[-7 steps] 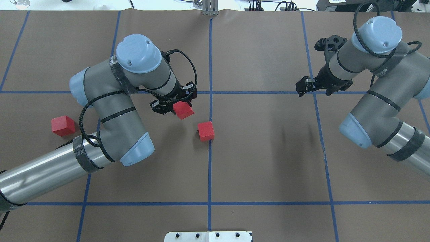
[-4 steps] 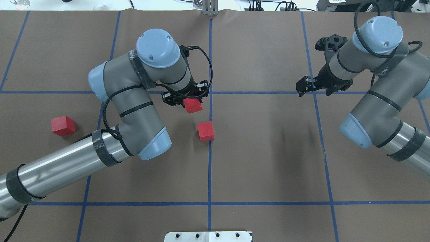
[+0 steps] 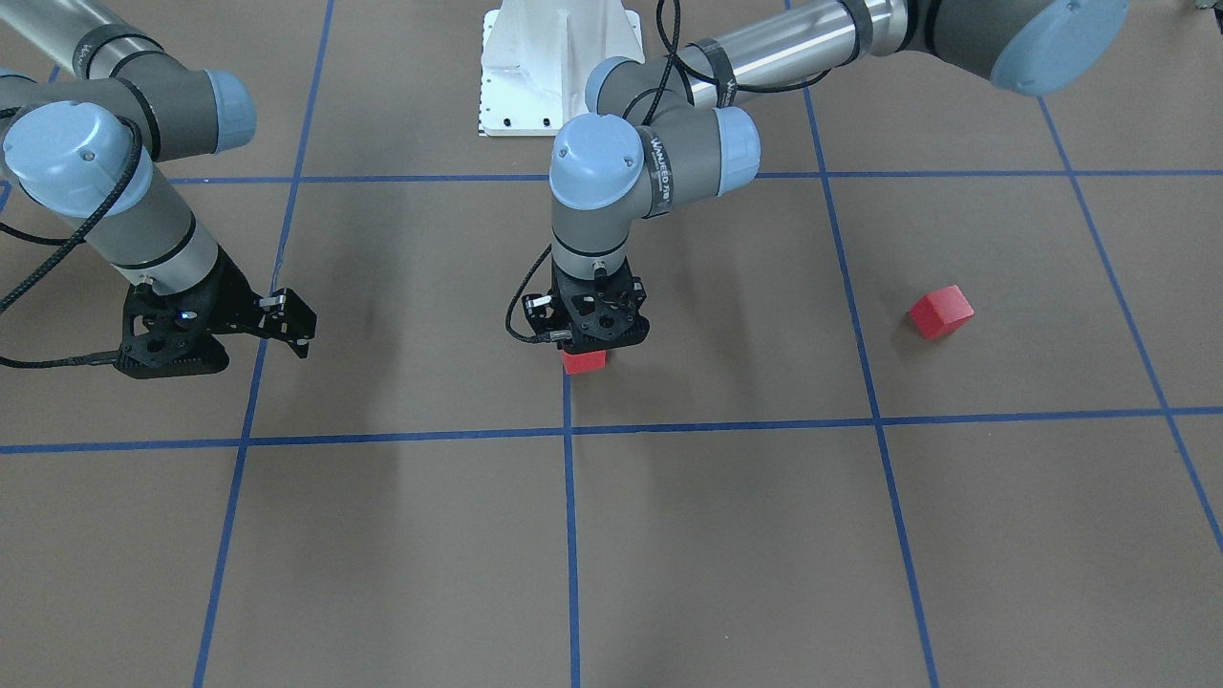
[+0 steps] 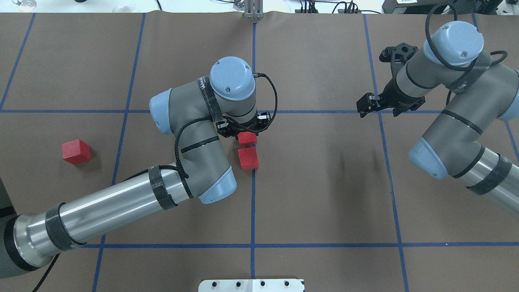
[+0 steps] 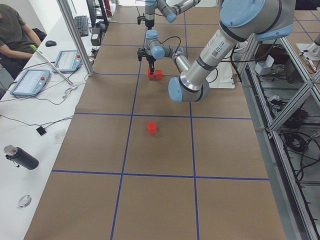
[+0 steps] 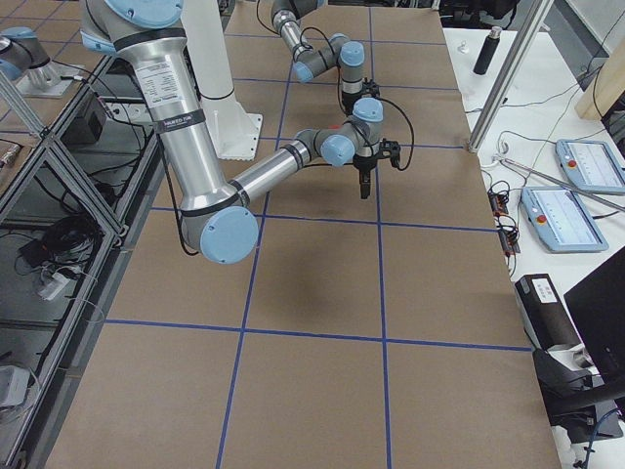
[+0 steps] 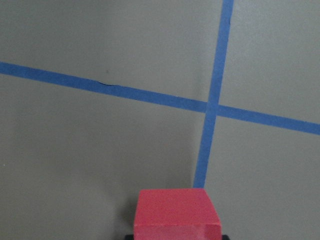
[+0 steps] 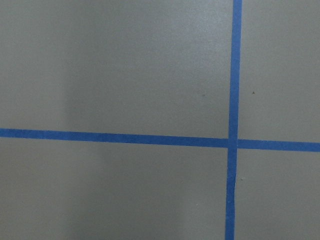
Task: Form red blocks into L shape at center
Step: 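Lower the held cube against the far side of the placed cube, then hold the cube in place with the left gripper, aligning it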
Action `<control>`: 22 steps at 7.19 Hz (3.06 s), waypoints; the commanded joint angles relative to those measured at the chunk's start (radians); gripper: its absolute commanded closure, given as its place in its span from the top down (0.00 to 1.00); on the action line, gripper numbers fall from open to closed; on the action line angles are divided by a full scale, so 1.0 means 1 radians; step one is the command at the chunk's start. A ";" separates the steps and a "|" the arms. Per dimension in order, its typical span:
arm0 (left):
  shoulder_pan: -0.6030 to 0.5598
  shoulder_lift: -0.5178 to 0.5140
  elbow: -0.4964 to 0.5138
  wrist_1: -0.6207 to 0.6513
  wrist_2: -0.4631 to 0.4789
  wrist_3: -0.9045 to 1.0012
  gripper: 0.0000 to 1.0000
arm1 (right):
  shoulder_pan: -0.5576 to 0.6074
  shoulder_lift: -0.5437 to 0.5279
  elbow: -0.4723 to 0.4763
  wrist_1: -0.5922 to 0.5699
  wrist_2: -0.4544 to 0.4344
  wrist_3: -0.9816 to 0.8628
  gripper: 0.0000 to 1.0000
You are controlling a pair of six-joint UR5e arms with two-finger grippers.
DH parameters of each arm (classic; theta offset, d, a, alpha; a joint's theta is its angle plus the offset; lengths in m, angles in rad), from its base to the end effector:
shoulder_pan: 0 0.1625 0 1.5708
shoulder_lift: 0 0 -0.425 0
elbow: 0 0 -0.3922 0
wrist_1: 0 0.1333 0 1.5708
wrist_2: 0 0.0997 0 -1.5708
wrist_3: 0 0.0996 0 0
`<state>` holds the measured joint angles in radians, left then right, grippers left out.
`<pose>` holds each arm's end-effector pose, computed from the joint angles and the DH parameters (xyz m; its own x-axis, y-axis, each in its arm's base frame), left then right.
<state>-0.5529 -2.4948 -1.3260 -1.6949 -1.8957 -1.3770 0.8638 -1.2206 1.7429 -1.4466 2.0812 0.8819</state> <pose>0.6117 -0.4968 0.1660 0.6380 -0.1792 -0.7489 0.1827 0.9800 -0.0789 -0.3368 -0.5246 0.3754 0.7004 -0.0340 0.7129 -0.0350 0.9960 0.0819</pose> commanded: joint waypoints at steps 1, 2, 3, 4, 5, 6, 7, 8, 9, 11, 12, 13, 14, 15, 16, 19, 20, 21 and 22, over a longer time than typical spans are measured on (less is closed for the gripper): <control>0.010 -0.001 -0.001 0.017 -0.003 -0.001 0.00 | -0.002 0.001 -0.002 0.000 -0.001 0.006 0.99; 0.016 -0.001 -0.004 0.027 -0.003 -0.001 0.00 | -0.002 0.003 -0.005 0.000 -0.001 0.008 0.99; 0.018 -0.001 -0.007 0.040 -0.005 -0.001 0.00 | -0.005 0.003 -0.005 0.000 -0.001 0.011 0.99; 0.019 -0.002 -0.010 0.040 -0.006 -0.001 0.00 | -0.005 0.003 -0.005 0.002 -0.001 0.011 0.99; 0.021 -0.003 -0.010 0.038 -0.011 0.002 0.00 | -0.005 0.003 -0.005 0.000 -0.001 0.011 0.99; 0.022 -0.004 -0.010 0.038 -0.011 0.012 0.00 | -0.005 0.003 -0.005 0.002 -0.001 0.011 0.99; 0.022 -0.004 -0.010 0.038 -0.011 0.012 0.00 | -0.005 0.003 -0.005 0.000 -0.001 0.009 0.99; 0.022 -0.004 -0.012 0.040 -0.013 0.012 0.00 | -0.005 0.003 -0.005 0.000 -0.001 0.011 0.99; 0.022 -0.003 -0.012 0.040 -0.013 0.009 0.00 | -0.005 0.003 -0.005 0.000 -0.001 0.009 0.99; 0.022 -0.003 -0.012 0.053 -0.014 0.001 0.00 | -0.005 0.003 -0.005 0.002 -0.001 0.011 0.99; 0.022 -0.003 -0.012 0.055 -0.014 0.001 0.00 | -0.005 0.004 -0.003 0.000 -0.001 0.009 0.99; 0.022 -0.003 -0.012 0.055 -0.014 -0.001 0.00 | -0.003 0.004 -0.003 0.000 -0.001 0.011 0.99; 0.022 -0.003 -0.012 0.055 -0.014 -0.001 0.00 | -0.003 0.006 -0.003 0.002 -0.001 0.011 0.99; 0.022 -0.001 -0.013 0.055 -0.014 -0.001 0.00 | -0.005 0.006 -0.002 0.000 -0.001 0.009 0.99; 0.022 -0.001 -0.015 0.055 -0.014 -0.001 0.00 | -0.003 0.006 0.000 0.000 0.000 0.011 0.99; 0.024 0.005 -0.015 0.054 -0.013 -0.002 0.99 | -0.002 0.004 0.009 0.000 0.000 0.009 0.99; 0.024 0.004 -0.019 0.054 -0.013 -0.002 0.99 | 0.001 0.003 0.009 0.000 0.000 0.009 0.99; 0.024 0.005 -0.022 0.052 -0.011 -0.002 0.99 | 0.000 0.003 0.007 0.000 0.000 0.009 0.99; 0.021 0.005 -0.044 0.053 -0.013 -0.002 0.99 | 0.000 0.003 0.006 0.000 0.000 0.009 0.99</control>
<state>-0.5299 -2.4902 -1.3517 -1.6420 -1.9077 -1.3790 0.8636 -1.2177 1.7503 -1.4465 2.0816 0.8912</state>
